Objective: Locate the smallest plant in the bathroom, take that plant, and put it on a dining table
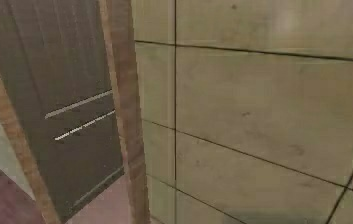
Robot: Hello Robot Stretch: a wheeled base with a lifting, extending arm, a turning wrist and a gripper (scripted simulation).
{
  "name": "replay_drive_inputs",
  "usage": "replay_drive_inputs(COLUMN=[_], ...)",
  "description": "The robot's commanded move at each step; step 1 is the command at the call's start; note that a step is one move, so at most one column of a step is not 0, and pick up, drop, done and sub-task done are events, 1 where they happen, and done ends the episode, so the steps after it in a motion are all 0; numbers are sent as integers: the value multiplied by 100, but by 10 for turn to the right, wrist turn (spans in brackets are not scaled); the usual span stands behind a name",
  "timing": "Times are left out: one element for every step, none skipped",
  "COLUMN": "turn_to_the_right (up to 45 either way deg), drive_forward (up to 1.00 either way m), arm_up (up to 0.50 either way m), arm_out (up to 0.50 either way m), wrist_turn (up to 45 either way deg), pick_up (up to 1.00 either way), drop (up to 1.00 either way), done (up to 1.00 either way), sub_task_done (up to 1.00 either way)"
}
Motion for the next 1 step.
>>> replay_drive_inputs(turn_to_the_right=[-450], drive_forward=[0], arm_up=[0], arm_out=[0], wrist_turn=[0], pick_up=[0], drop=[0], done=[0], sub_task_done=[0])
